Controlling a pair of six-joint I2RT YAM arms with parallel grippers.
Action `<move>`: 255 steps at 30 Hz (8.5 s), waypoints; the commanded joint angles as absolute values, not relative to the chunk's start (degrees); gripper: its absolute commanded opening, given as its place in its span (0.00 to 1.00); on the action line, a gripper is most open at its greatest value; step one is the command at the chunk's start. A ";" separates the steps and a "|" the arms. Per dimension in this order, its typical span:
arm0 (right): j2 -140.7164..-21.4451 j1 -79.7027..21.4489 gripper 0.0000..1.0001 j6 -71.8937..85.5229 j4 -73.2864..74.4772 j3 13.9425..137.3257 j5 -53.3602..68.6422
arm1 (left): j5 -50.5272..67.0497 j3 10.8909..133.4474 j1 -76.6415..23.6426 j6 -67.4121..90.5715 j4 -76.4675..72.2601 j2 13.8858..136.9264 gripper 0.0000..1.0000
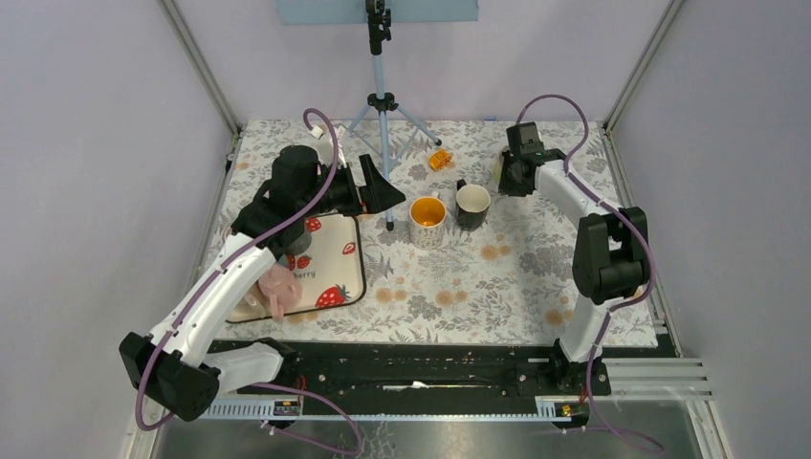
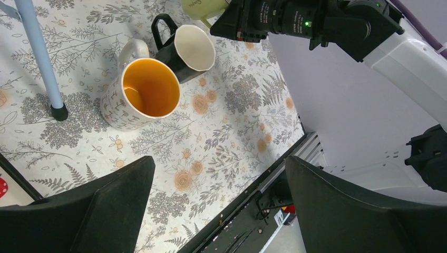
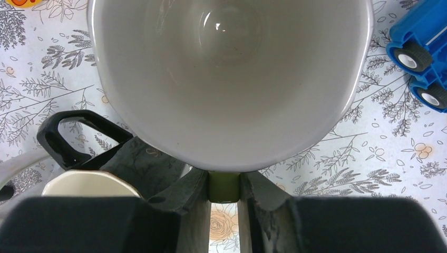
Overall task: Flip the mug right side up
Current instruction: Place the cup at the center of the board, then turn over the cup on the tray.
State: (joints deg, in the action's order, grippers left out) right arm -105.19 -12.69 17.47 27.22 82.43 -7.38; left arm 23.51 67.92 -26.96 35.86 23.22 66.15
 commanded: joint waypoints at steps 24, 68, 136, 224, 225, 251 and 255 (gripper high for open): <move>-108.68 -12.48 0.00 15.63 18.41 80.93 -7.57 | 21.38 67.60 -27.25 36.49 22.33 65.87 0.99; -101.50 -12.57 0.71 17.03 26.52 81.84 -9.56 | 20.15 64.90 -27.24 37.63 23.08 66.55 0.99; -77.08 -13.00 1.00 18.39 21.66 73.13 8.44 | -32.01 46.27 -13.59 57.89 55.21 51.23 0.99; -76.37 -12.98 1.00 18.20 21.10 72.75 9.92 | -22.80 40.52 -23.63 54.78 45.22 64.39 0.37; -76.37 -13.00 1.00 18.21 21.09 72.74 9.93 | -22.85 40.52 -23.56 54.91 45.26 64.42 0.35; -76.60 -12.93 1.00 18.85 20.54 72.76 11.30 | -17.54 51.04 -23.58 51.49 45.46 60.37 0.00; -77.05 -12.92 1.00 19.44 20.14 72.90 12.83 | -15.59 53.99 -23.64 51.03 45.33 59.53 0.00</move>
State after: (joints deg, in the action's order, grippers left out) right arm -78.26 -12.75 18.50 22.57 72.64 10.35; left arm -17.02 48.38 -23.53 52.23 48.51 62.11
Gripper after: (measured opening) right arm 0.994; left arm 0.190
